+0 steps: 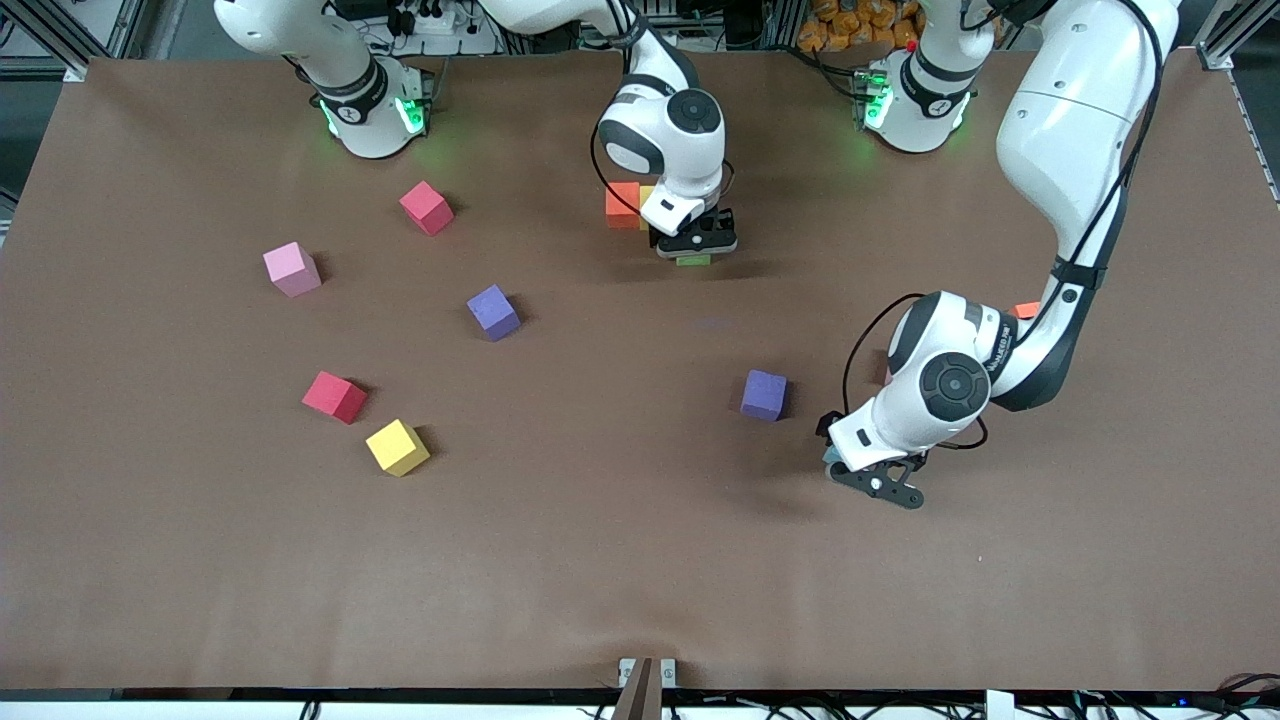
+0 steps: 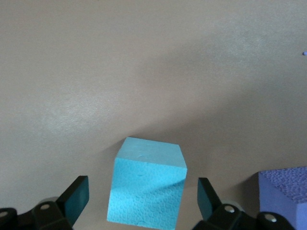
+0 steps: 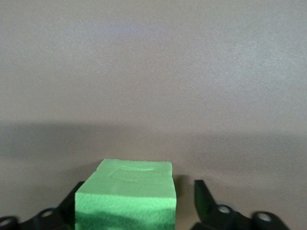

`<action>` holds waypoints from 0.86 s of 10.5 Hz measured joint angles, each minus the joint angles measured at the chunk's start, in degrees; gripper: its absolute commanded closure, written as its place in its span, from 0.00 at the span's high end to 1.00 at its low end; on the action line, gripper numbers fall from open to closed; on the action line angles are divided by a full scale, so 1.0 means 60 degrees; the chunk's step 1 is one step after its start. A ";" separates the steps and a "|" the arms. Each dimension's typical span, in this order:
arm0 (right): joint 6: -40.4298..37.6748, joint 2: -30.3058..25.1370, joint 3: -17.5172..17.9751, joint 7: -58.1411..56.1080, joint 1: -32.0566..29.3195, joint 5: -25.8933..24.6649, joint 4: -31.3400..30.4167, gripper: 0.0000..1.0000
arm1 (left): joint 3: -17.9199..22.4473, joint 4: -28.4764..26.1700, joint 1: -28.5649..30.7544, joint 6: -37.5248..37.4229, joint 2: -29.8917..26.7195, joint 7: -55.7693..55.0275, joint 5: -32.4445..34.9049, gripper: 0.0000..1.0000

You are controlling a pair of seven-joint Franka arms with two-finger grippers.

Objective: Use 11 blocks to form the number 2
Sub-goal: 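Lower the green cube beside the pink cube and open the right gripper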

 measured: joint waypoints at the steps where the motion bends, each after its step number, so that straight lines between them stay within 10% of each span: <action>1: 0.0009 -0.0002 -0.0002 0.0008 0.0000 0.0000 0.0001 1.00 | 0.0002 0.0000 -0.0033 0.0004 0.0028 0.0000 -0.0001 1.00; 9: -0.0551 -0.0810 -0.0281 0.0042 -0.0075 0.0000 0.0054 1.00 | 0.0199 -0.0010 -0.0119 0.0241 0.0221 0.0024 -0.0001 1.00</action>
